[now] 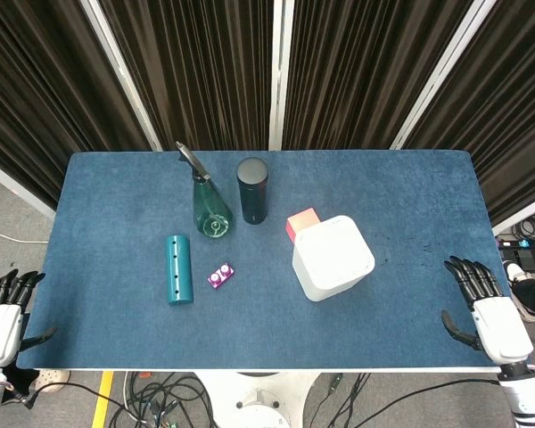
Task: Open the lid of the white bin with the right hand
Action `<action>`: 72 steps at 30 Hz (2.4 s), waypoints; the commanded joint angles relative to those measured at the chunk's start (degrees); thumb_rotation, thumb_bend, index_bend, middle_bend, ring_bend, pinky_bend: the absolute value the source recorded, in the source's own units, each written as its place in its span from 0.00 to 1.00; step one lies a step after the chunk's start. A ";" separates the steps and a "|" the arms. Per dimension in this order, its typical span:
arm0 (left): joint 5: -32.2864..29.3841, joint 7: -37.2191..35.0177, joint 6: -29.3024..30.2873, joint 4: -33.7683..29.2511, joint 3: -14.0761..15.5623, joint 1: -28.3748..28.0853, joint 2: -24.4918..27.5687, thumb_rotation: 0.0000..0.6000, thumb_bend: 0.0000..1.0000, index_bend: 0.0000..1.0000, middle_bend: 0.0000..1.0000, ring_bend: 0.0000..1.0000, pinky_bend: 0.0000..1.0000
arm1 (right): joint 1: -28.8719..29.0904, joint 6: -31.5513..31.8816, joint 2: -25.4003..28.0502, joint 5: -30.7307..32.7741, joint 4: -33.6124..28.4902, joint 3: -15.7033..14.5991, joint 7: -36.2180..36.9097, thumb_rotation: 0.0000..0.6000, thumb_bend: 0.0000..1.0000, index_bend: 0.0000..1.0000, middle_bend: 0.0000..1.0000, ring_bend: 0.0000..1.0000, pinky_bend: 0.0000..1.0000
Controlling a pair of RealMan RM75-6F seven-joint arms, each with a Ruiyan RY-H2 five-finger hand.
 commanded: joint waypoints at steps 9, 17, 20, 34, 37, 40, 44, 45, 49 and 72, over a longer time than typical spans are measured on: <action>-0.19 0.20 -0.40 0.12 -0.21 -0.28 -0.28 1.00 0.09 0.16 0.13 0.04 0.11 | 0.38 -0.18 0.25 -0.18 -0.40 0.05 -0.41 1.00 0.34 0.00 0.03 0.00 0.00; 0.72 0.35 0.33 -0.62 -0.12 -0.27 0.44 1.00 0.09 0.16 0.13 0.04 0.11 | 5.20 -2.79 3.48 -6.00 -3.34 0.73 0.59 1.00 0.34 0.00 0.03 0.00 0.00; 0.85 0.26 0.82 -0.82 -0.03 0.02 0.59 1.00 0.09 0.16 0.13 0.04 0.11 | 8.88 -6.64 5.25 -7.30 -5.93 1.74 0.10 1.00 0.34 0.00 0.05 0.00 0.00; 0.16 -1.15 -0.51 0.62 0.37 0.05 -0.07 1.00 0.09 0.16 0.13 0.04 0.11 | 19.78 -22.83 2.09 -2.21 -8.56 4.13 -5.14 1.00 0.33 0.23 0.23 0.00 0.00; -0.12 -1.60 -0.85 1.15 0.34 0.01 -0.41 1.00 0.09 0.16 0.13 0.04 0.11 | 20.52 -24.17 1.35 -1.02 -8.35 4.01 -5.86 1.00 0.33 0.27 0.25 0.00 0.00; -0.20 -1.97 -1.02 1.69 0.34 -0.02 -0.79 1.00 0.09 0.16 0.13 0.04 0.11 | 21.38 -25.90 0.65 0.27 -8.15 3.80 -7.04 1.00 0.33 0.29 0.28 0.00 0.00; -0.23 -2.40 -1.09 2.24 0.39 0.03 -1.08 1.00 0.09 0.16 0.13 0.04 0.11 | 22.20 -27.81 -0.18 1.53 -7.93 3.27 -8.01 1.00 0.33 0.33 0.32 0.00 0.00; -0.24 -2.49 -1.12 2.35 0.42 0.04 -1.15 1.00 0.09 0.16 0.13 0.04 0.11 | 22.36 -28.18 -0.35 1.82 -7.89 3.15 -8.20 1.00 0.33 0.33 0.32 0.00 0.00; -0.19 -2.85 -1.16 2.82 0.45 0.05 -1.34 1.00 0.09 0.16 0.13 0.04 0.11 | 22.78 -28.68 -0.93 2.48 -7.84 2.87 -8.83 1.00 0.33 0.33 0.33 0.00 0.00; 0.23 -3.16 -0.54 2.82 0.23 0.09 -1.18 1.00 0.09 0.16 0.13 0.04 0.11 | 9.87 -4.88 -0.14 1.72 -3.96 1.89 -7.36 1.00 0.33 0.00 0.01 0.00 0.00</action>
